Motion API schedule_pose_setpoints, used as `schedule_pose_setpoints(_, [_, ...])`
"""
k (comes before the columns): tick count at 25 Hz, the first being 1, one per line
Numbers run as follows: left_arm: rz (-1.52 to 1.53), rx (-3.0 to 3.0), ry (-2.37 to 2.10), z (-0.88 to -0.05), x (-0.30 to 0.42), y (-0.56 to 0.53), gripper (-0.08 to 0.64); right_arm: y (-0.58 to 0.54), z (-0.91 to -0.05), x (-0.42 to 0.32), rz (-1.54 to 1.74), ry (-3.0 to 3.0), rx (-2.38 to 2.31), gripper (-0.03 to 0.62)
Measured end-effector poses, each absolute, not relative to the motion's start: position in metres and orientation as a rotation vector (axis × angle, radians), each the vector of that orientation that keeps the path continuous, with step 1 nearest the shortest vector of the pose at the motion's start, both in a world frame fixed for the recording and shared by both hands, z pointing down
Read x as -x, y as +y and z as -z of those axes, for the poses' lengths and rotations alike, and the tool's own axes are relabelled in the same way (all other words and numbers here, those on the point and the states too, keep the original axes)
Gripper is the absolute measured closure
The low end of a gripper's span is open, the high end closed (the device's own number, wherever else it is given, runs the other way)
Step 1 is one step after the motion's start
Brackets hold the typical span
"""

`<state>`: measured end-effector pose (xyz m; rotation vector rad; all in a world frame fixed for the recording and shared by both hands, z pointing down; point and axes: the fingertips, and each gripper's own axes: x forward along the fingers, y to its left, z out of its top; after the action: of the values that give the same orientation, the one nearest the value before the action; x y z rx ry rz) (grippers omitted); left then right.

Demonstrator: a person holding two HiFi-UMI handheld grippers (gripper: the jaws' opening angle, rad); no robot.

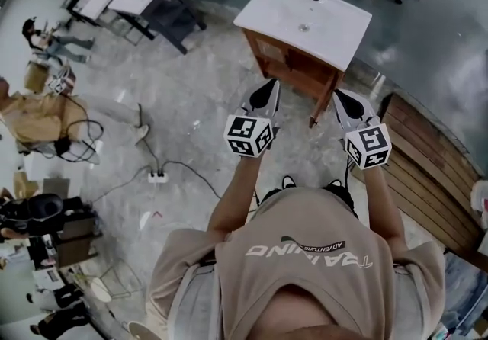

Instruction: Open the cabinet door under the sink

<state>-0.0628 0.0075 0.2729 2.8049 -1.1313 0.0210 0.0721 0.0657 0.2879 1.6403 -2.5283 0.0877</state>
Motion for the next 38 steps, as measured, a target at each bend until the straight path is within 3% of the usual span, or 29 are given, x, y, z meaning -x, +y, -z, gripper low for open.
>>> schedule_pose_setpoints(12, [-0.04, -2.97, -1.204, -0.234, 0.092, 0.022, 0.545, 0.081, -0.262, -0.027, 0.114, -2.503, -1.702, 0.591])
schedule_pose_setpoints(29, [-0.131, -2.906, -1.288, -0.249, 0.065, 0.061, 0.545, 0.106, -0.253, -0.078, 0.064, -2.548, -1.707, 0.592])
schedule_pose_setpoints(38, [-0.135, -2.894, -1.3, -0.251, 0.067, 0.071, 0.543, 0.113, -0.26, -0.067, 0.076, -2.546, -1.627, 0.592])
